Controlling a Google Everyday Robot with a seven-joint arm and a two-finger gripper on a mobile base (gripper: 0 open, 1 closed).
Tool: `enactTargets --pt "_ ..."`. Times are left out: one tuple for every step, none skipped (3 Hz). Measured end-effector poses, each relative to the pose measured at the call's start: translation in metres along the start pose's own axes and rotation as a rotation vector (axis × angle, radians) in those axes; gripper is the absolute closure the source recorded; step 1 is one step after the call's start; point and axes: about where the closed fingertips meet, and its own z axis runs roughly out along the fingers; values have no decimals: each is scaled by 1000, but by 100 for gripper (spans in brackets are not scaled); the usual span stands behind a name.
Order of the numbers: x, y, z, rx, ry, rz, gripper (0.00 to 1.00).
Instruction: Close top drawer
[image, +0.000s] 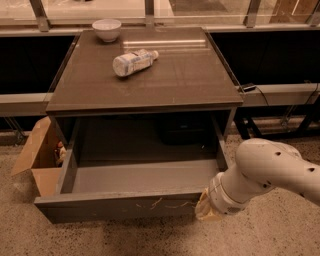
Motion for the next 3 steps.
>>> enactTargets --pt "0 -9 -2 46 -13 21 26" --pt "2 -15 -1 57 -24 22 3" --pt "3 -21 3 51 -38 12 2"
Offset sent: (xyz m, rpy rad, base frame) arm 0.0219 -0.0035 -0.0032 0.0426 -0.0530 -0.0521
